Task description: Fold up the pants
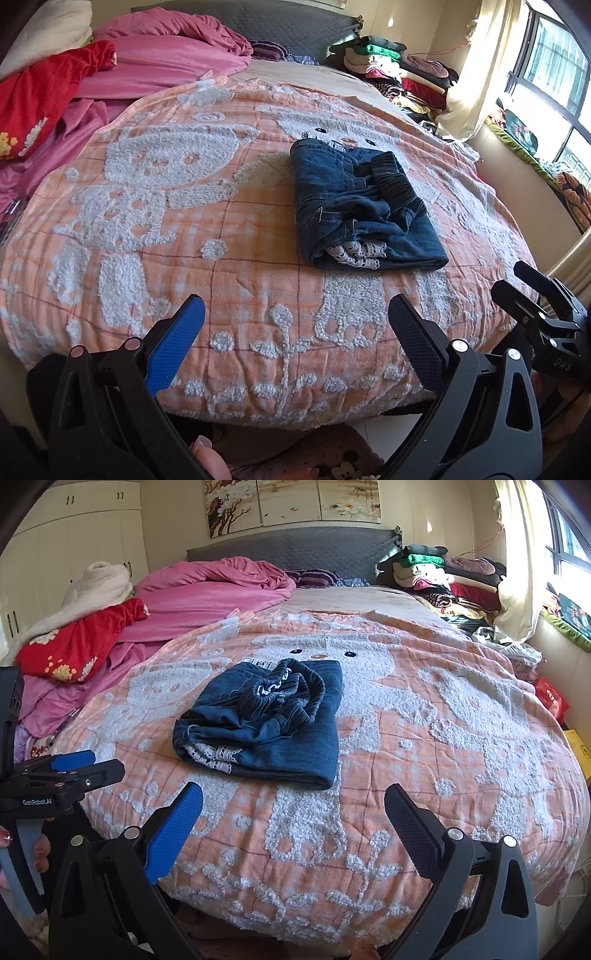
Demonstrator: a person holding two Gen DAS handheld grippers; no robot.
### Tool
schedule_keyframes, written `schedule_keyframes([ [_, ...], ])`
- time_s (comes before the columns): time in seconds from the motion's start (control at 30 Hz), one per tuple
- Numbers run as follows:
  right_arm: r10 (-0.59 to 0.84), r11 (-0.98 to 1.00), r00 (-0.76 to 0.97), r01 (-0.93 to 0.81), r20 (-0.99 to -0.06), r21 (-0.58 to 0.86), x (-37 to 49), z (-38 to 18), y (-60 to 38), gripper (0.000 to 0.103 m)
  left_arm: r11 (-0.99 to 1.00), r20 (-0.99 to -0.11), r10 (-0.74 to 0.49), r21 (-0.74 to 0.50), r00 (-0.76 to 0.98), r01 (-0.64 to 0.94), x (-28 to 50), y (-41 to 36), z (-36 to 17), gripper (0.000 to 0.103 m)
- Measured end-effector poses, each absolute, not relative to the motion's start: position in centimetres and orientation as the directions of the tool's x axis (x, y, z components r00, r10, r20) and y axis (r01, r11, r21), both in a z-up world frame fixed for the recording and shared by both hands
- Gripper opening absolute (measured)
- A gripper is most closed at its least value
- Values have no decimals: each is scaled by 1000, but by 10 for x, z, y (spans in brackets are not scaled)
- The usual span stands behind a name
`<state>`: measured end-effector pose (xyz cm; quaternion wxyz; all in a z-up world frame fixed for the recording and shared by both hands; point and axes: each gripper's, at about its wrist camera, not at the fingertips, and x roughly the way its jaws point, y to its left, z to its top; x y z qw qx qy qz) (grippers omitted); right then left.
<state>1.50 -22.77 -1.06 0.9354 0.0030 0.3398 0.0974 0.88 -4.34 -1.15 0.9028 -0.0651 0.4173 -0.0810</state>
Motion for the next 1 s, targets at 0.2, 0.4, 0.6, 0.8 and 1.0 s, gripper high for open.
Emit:
schedule_keyframes([
  [0.2,182,981,750,-177,-636,73,15,-10,-228,98,978,-742,-200,-186,640,90,8,-43,-11,93],
  [0.4,178,982,752,-173,-635,71,15,-10,-228,98,979,-745,-195,-183,638,86,9,-42,-11,93],
  [0.6,178,982,752,-173,-635,71,15,-10,-229,98,979,-745,-195,-183,638,85,9,-42,-10,93],
  [0.8,176,983,753,-167,-634,74,15,-10,-230,98,977,-745,-204,-195,635,84,7,-40,-9,93],
  [1.0,173,984,753,-165,-634,72,15,-10,-231,98,977,-746,-205,-195,634,86,7,-39,-9,93],
])
